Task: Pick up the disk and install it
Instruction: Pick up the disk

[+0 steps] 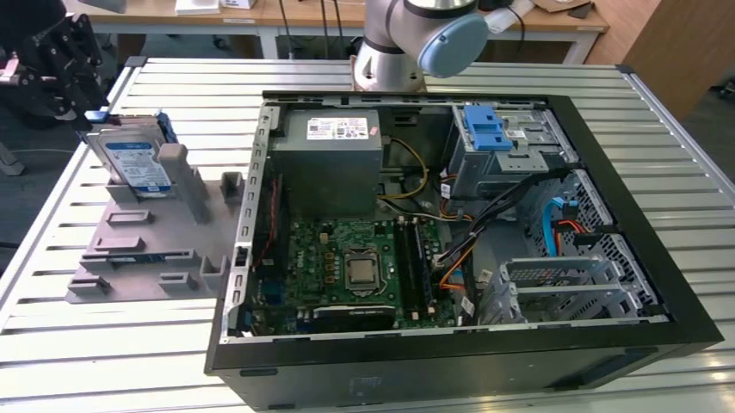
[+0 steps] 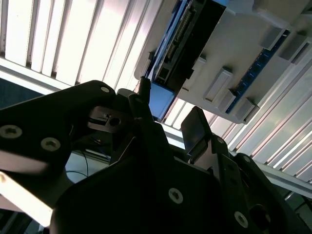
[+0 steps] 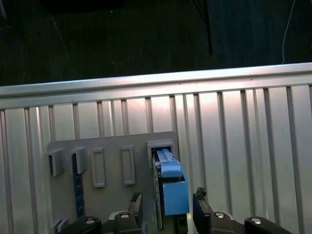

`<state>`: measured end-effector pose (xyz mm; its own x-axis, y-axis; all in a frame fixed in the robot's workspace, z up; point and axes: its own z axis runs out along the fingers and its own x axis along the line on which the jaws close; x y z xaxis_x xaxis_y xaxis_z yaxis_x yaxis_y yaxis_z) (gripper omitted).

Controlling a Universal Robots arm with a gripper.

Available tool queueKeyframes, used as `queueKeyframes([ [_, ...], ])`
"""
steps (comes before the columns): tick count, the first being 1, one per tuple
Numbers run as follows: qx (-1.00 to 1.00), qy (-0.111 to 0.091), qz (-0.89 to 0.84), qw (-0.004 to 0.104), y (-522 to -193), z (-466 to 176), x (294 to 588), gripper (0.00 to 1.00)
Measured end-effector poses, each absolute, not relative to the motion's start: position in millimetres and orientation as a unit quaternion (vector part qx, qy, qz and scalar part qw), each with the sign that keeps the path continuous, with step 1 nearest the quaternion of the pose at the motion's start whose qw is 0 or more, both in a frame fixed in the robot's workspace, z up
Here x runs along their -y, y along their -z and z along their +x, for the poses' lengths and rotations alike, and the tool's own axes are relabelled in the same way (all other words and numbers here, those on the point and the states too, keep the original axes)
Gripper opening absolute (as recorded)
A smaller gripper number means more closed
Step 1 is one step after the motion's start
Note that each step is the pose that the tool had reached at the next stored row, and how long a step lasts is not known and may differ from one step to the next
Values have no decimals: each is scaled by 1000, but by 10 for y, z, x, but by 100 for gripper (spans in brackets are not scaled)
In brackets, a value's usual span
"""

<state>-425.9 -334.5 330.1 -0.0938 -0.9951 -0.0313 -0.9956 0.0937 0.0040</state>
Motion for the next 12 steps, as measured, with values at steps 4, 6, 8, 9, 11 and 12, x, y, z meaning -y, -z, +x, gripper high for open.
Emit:
queueKeyframes([
  [4, -739, -12, -674, 11, -3270, -4274, 3345, 53],
  [6, -739, -12, -674, 10, -3256, -4275, 3340, 53],
  [8, -738, -12, -674, 10, -3242, -4278, 3339, 53],
  [9, -737, -12, -676, 10, -3236, -4280, 3338, 53],
  [11, -732, -13, -681, 10, -3222, -4284, 3338, 53],
  [12, -729, -13, -684, 10, -3214, -4286, 3338, 53],
])
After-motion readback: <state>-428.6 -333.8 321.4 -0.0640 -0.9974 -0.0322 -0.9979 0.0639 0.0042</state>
